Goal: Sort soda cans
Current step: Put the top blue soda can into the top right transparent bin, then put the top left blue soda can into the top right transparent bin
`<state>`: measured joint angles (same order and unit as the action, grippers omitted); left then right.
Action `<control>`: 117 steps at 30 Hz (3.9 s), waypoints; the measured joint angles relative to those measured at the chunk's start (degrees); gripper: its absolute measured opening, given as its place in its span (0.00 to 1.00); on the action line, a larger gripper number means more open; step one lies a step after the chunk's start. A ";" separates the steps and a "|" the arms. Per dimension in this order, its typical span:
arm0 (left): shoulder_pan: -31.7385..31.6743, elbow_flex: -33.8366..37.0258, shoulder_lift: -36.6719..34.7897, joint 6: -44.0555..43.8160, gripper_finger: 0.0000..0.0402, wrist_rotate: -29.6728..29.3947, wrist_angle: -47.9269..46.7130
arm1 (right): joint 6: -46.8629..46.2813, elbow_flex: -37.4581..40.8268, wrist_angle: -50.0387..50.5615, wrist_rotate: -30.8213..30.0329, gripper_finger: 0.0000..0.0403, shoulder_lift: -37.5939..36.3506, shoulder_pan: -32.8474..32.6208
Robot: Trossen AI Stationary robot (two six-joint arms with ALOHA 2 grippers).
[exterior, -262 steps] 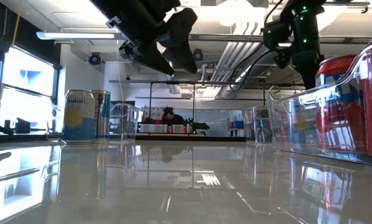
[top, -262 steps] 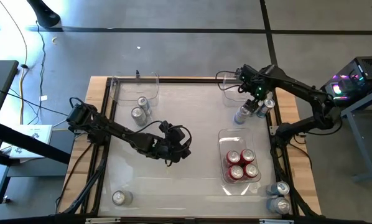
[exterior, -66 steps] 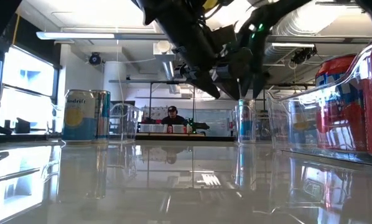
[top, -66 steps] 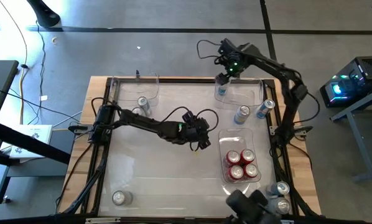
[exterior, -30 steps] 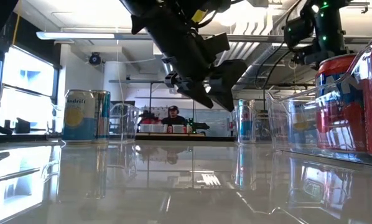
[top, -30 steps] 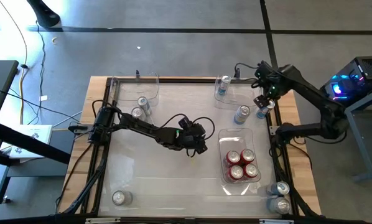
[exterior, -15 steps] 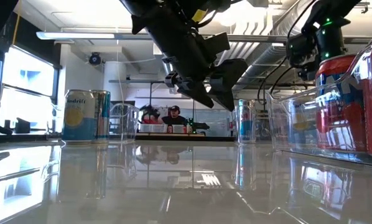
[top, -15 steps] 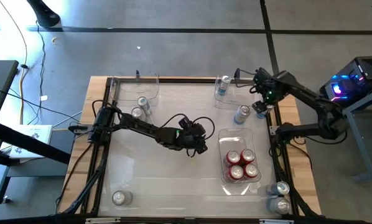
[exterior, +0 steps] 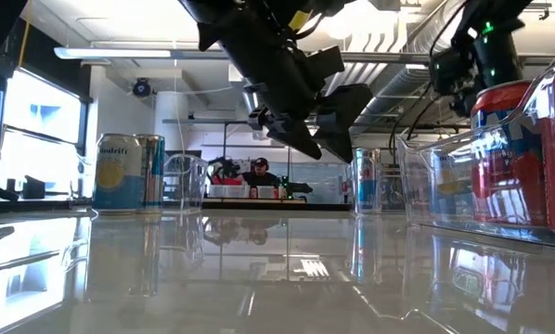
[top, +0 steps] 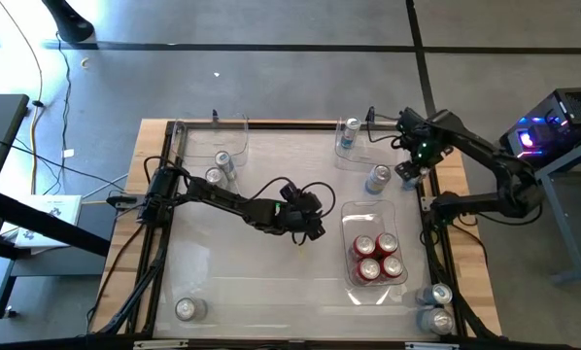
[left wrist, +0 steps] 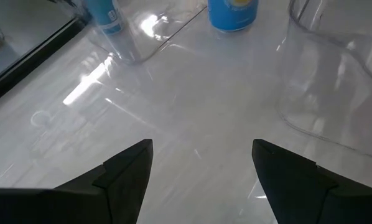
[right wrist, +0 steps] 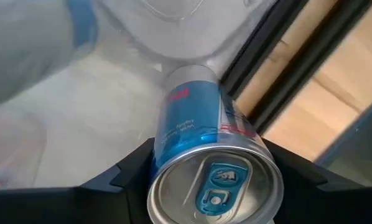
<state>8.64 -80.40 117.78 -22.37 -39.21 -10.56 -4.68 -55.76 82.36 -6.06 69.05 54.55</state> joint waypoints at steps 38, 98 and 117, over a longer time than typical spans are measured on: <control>0.00 -0.04 -0.04 2.03 0.67 1.74 0.91 | -11.96 -32.60 -12.03 6.31 0.54 30.04 -11.67; 9.80 -0.09 -19.40 -19.25 0.66 -20.16 -43.30 | -15.77 6.60 -54.86 1.27 0.77 -14.26 -47.42; -12.78 0.00 -30.30 -29.19 0.80 -2.54 -76.62 | -11.77 24.82 -94.76 -18.81 0.77 -16.58 -79.37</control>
<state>-4.14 -80.40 87.48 -51.56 -41.75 -87.18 -16.45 -30.94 -12.40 -24.86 52.47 -24.82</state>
